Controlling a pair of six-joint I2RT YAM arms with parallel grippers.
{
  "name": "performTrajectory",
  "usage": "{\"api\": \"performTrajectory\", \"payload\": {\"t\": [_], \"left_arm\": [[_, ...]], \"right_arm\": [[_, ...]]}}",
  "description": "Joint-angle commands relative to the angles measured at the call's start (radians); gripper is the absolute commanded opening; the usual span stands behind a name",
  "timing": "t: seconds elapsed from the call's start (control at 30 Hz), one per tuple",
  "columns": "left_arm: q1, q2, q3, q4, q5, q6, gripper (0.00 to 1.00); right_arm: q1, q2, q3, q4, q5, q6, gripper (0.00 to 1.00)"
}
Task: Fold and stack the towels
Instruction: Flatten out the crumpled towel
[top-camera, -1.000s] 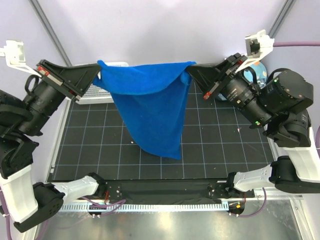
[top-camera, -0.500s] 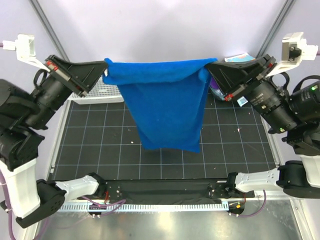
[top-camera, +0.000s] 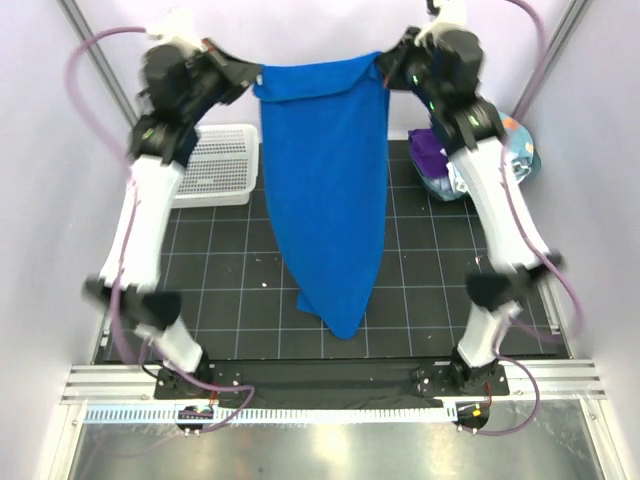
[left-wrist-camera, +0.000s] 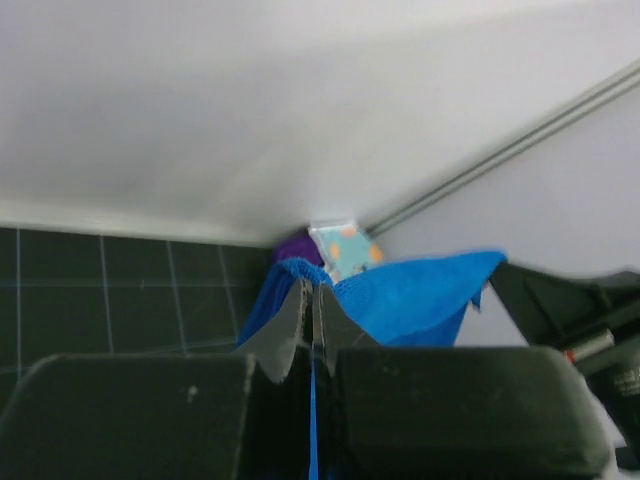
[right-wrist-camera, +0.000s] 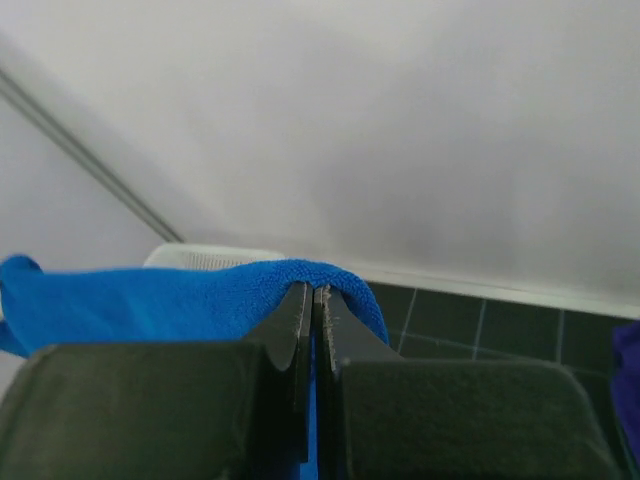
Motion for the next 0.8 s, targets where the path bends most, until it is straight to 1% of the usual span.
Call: {"api": "performTrajectory", "payload": {"t": [0.0, 0.03, 0.07, 0.1, 0.13, 0.17, 0.23, 0.27, 0.33, 0.4, 0.47, 0.53, 0.63, 0.77], "left_arm": [[0.026, 0.232, 0.250, 0.099, 0.135, -0.050, 0.00], [0.034, 0.377, 0.310, 0.087, 0.144, -0.041, 0.00], [0.049, 0.431, 0.367, 0.085, 0.146, -0.036, 0.00], [0.061, 0.493, 0.425, 0.088, 0.148, -0.053, 0.00], [0.074, 0.574, 0.428, 0.132, 0.163, -0.068, 0.00], [0.096, 0.614, 0.424, 0.157, 0.174, -0.082, 0.00], [0.112, 0.697, 0.397, 0.207, 0.191, -0.109, 0.00], [0.117, 0.715, 0.384, 0.230, 0.201, -0.113, 0.00], [0.121, 0.746, 0.352, 0.267, 0.203, -0.108, 0.00], [0.121, 0.780, 0.326, 0.284, 0.209, -0.108, 0.00], [0.123, 0.791, 0.314, 0.281, 0.206, -0.102, 0.00], [0.135, 0.779, 0.286, 0.283, 0.183, -0.100, 0.00], [0.143, 0.739, 0.217, 0.301, 0.186, -0.109, 0.00], [0.140, 0.691, 0.119, 0.304, 0.214, -0.109, 0.00]], "right_arm": [[-0.136, 0.315, 0.271, 0.043, -0.294, 0.202, 0.01], [-0.159, 0.392, 0.363, 0.033, -0.308, 0.248, 0.01], [-0.191, 0.519, 0.488, 0.052, -0.338, 0.278, 0.01], [-0.205, 0.553, 0.509, 0.084, -0.346, 0.305, 0.01], [-0.217, 0.573, 0.499, 0.124, -0.352, 0.353, 0.01], [-0.232, 0.578, 0.421, 0.211, -0.354, 0.362, 0.01], [-0.237, 0.578, 0.333, 0.278, -0.349, 0.355, 0.01], [-0.236, 0.584, 0.297, 0.296, -0.354, 0.347, 0.01], [-0.236, 0.615, 0.279, 0.304, -0.382, 0.338, 0.01], [-0.236, 0.626, 0.237, 0.329, -0.380, 0.333, 0.01], [-0.236, 0.647, 0.230, 0.333, -0.389, 0.333, 0.01], [-0.236, 0.672, 0.253, 0.318, -0.409, 0.330, 0.01], [-0.232, 0.663, 0.232, 0.301, -0.408, 0.318, 0.01], [-0.231, 0.597, 0.097, 0.315, -0.402, 0.338, 0.01]]}}
